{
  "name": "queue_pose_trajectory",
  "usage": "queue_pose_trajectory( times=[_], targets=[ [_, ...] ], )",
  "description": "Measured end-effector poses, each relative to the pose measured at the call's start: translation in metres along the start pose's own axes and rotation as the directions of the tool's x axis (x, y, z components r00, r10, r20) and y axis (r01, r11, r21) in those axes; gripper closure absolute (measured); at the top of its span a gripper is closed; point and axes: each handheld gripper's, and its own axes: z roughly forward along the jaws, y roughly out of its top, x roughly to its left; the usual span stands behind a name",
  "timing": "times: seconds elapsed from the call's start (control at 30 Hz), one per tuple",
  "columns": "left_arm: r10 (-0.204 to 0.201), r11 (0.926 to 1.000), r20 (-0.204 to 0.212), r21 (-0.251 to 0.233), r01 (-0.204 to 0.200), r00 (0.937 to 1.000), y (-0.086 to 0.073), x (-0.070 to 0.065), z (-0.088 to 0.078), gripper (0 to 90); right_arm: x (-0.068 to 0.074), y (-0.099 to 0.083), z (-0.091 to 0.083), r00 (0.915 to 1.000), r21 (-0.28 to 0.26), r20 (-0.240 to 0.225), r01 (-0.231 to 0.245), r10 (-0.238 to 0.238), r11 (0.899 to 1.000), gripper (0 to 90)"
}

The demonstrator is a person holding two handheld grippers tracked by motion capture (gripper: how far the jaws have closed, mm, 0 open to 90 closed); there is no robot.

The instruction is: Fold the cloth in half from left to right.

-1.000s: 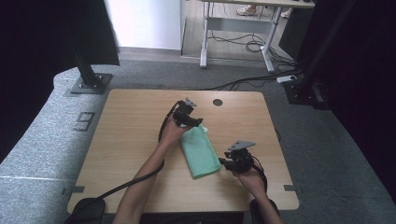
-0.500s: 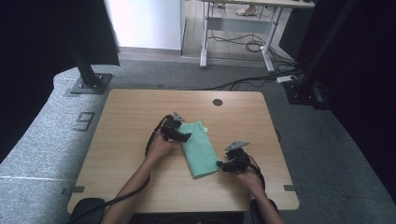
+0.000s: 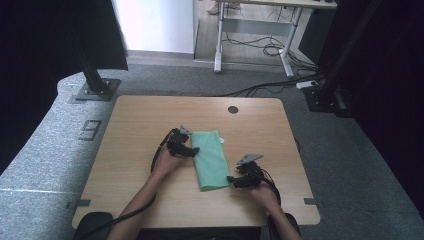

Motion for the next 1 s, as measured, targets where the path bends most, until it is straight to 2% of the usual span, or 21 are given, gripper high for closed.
queue_pose_trajectory(
  times=[0.13, 0.2, 0.27, 0.33, 0.47, 0.53, 0.6, 0.73, 1.0],
  targets=[
    [-0.011, 0.9998, 0.003, -0.014, 0.011, 0.9999, 0.003, 0.009, 0.004, 14.2, 0.011, 0.004, 0.005, 0.9997, -0.002, -0.006, 0.025, -0.025, 1.0, 38.6],
    [-0.015, 0.9996, -0.027, -0.023, 0.014, 0.9995, 0.008, 0.013, 0.004, 15.1, 0.016, 0.007, 0.006, 0.9993, -0.001, 0.002, 0.038, -0.038, 0.999, 38.2],
    [-0.058, 0.9975, -0.042, -0.043, 0.056, 0.9975, 0.018, 0.022, 0.005, 15.8, 0.018, 0.008, 0.007, 0.9989, 0.0, 0.011, 0.047, -0.047, 0.999, 37.9],
    [-0.097, 0.9935, -0.038, -0.064, 0.095, 0.9945, 0.025, 0.031, 0.007, 16.9, 0.018, 0.008, 0.007, 0.9991, 0.0, 0.012, 0.04, -0.04, 0.999, 37.7],
    [-0.117, 0.9927, -0.1, -0.04, 0.113, 0.9881, 0.034, 0.04, 0.018, 17.9, 0.015, 0.006, 0.007, 0.9999, -0.009, -0.003, 0.012, -0.012, 1.0, 36.5],
    [-0.115, 0.9932, -0.094, -0.026, 0.113, 0.9889, 0.034, 0.042, 0.021, 17.9, 0.015, 0.006, 0.007, 0.9999, -0.011, -0.004, 0.011, -0.011, 1.0, 36.3],
    [-0.11, 0.9938, -0.094, -0.028, 0.108, 0.9895, 0.031, 0.04, 0.02, 17.9, 0.015, 0.006, 0.007, 0.9999, -0.011, -0.003, 0.011, -0.011, 1.0, 36.0],
    [-0.069, 0.9976, -0.102, -0.01, 0.068, 0.9924, 0.026, 0.031, 0.016, 17.8, 0.014, 0.006, 0.008, 0.9999, -0.012, -0.004, 0.012, -0.012, 1.0, 35.5],
    [-0.026, 0.9997, -0.059, -0.007, 0.025, 0.9979, 0.011, 0.01, 0.002, 17.7, 0.013, 0.006, 0.008, 0.9999, -0.01, -0.003, 0.015, -0.015, 1.0, 33.9]
  ],
)
